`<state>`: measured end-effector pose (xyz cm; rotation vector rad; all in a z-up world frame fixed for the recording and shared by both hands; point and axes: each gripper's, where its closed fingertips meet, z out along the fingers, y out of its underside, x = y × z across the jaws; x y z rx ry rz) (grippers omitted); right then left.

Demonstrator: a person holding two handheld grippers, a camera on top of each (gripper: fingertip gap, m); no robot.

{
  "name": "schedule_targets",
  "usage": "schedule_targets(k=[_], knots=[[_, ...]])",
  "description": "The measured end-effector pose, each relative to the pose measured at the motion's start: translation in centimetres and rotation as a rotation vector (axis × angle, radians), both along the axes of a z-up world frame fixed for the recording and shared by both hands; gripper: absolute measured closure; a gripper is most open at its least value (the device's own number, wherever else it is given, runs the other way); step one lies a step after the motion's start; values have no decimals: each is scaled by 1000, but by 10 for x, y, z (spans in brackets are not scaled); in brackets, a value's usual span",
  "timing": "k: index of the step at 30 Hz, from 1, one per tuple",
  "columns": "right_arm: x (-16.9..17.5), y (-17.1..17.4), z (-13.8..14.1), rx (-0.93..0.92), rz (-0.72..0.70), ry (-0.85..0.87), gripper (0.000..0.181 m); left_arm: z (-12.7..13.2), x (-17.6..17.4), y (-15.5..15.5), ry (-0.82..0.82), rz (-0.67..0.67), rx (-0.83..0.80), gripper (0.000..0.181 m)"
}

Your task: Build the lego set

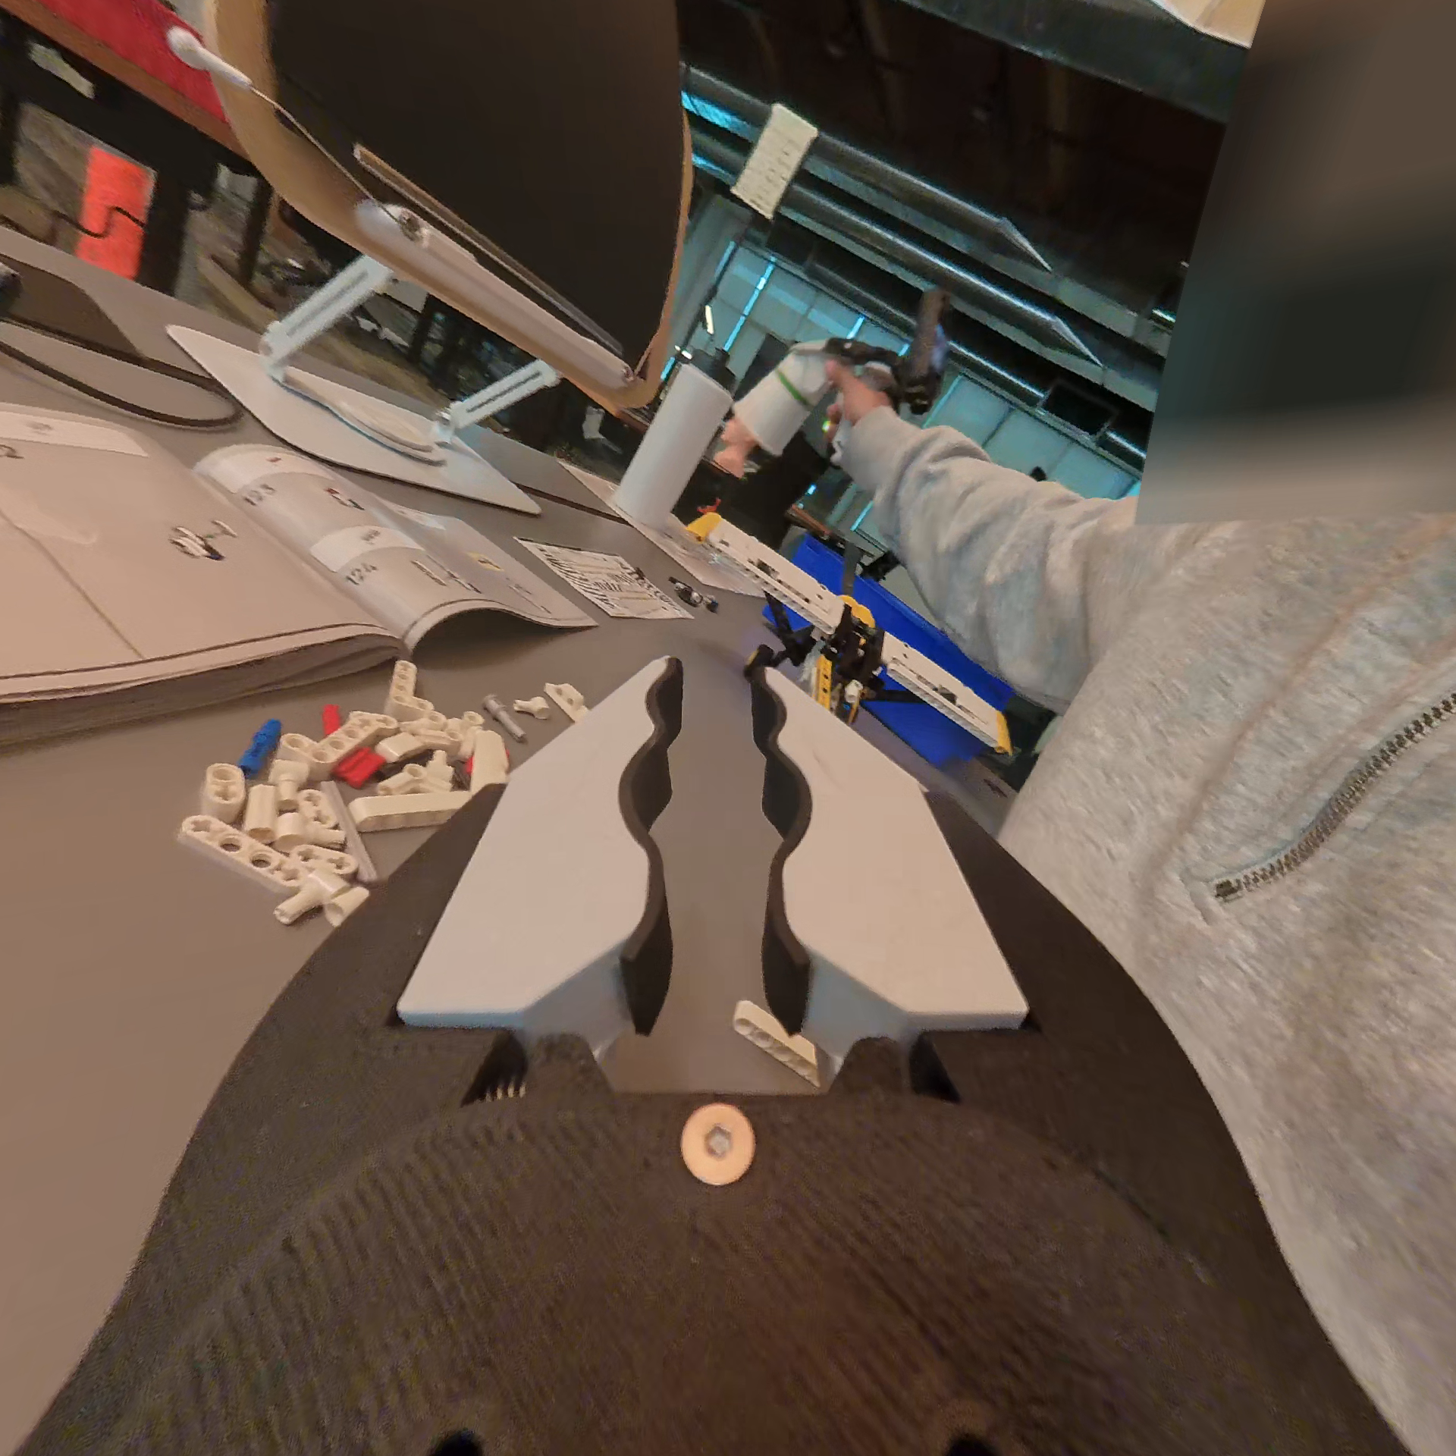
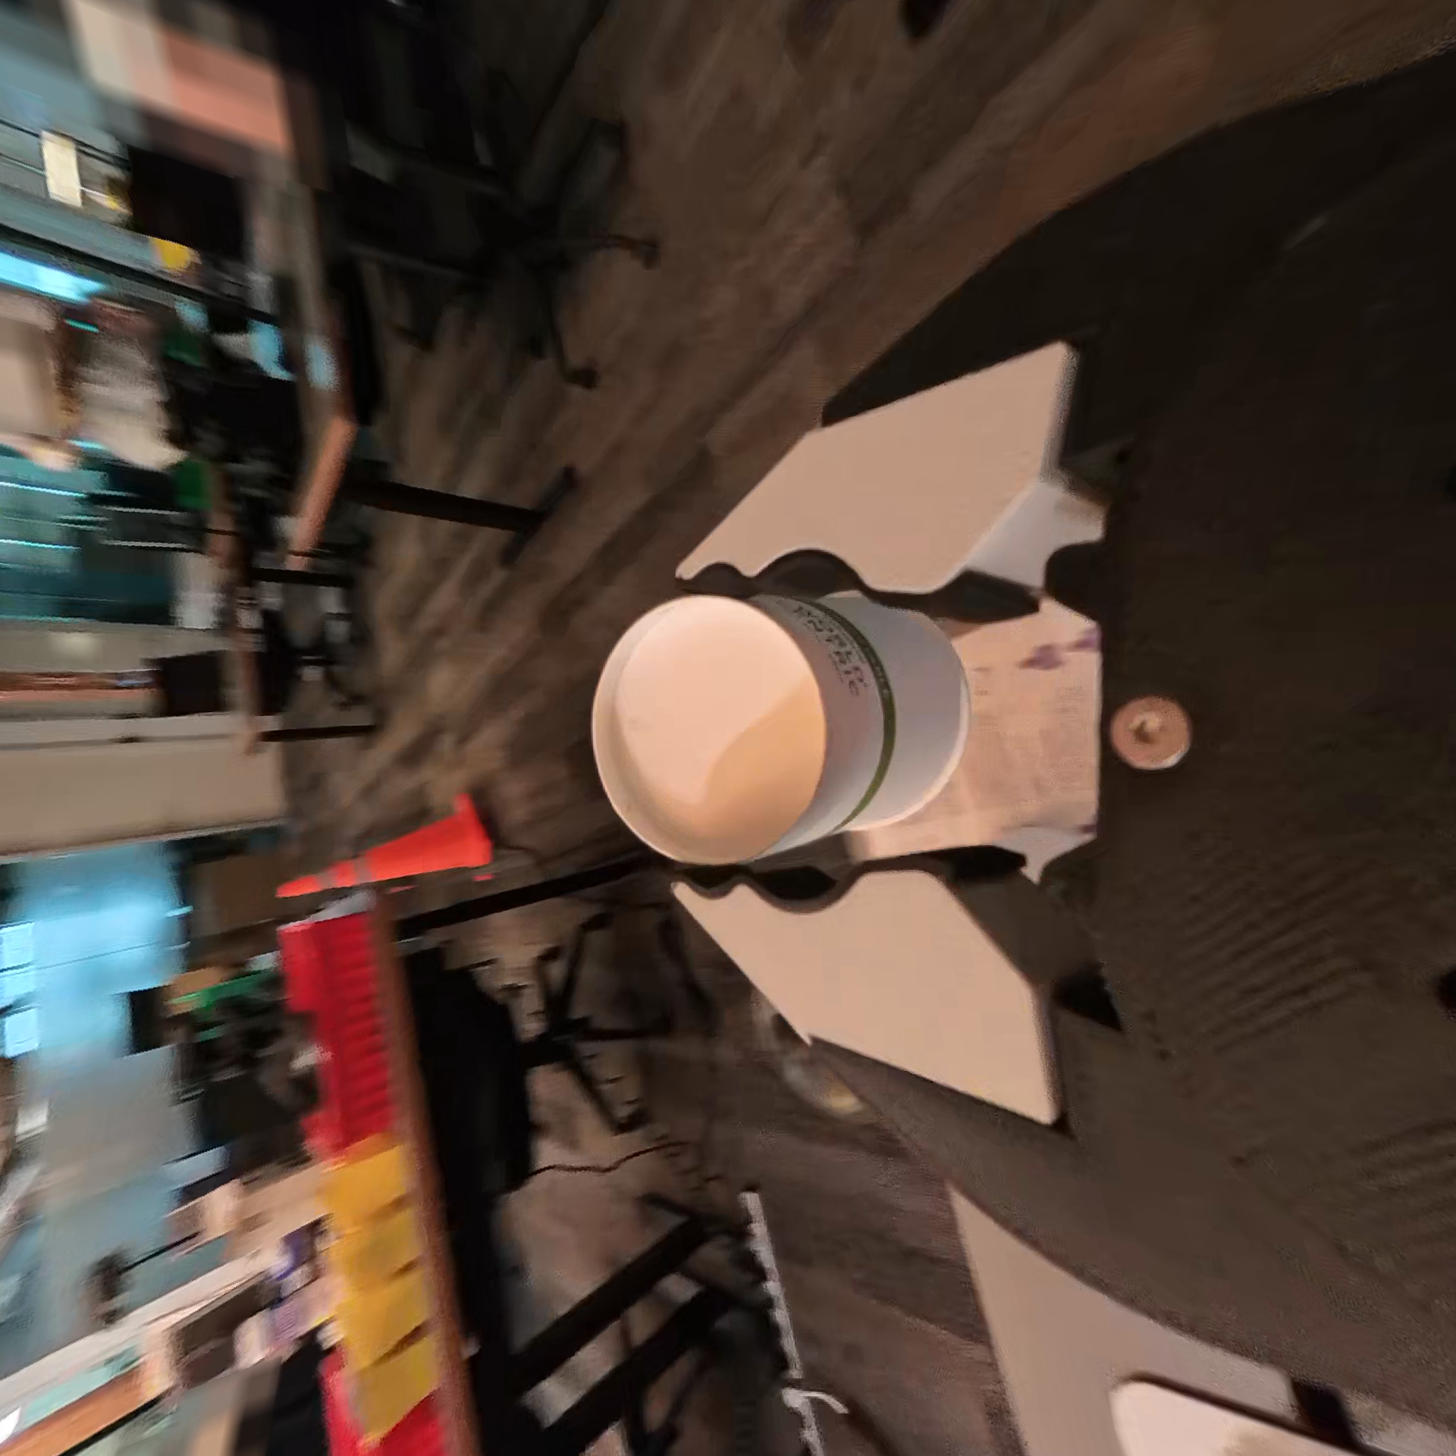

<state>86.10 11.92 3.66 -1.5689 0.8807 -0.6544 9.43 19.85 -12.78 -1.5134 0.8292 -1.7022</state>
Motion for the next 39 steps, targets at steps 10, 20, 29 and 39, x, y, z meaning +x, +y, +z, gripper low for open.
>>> schedule_targets(k=[10, 20, 29, 39], knots=[[-64, 86, 59, -150, 464, 50, 113, -5, 6, 7, 27, 3, -27, 164], [-41, 120, -49, -281, 430, 219, 112, -3, 6, 5, 22, 6, -6, 163], [-48, 111, -24, -154, 453, 153, 90, -2, 6, 4, 15, -5, -4, 163], [-297, 42, 104, -15, 826, -225, 111, -1, 7, 2, -2, -20, -22, 159]])
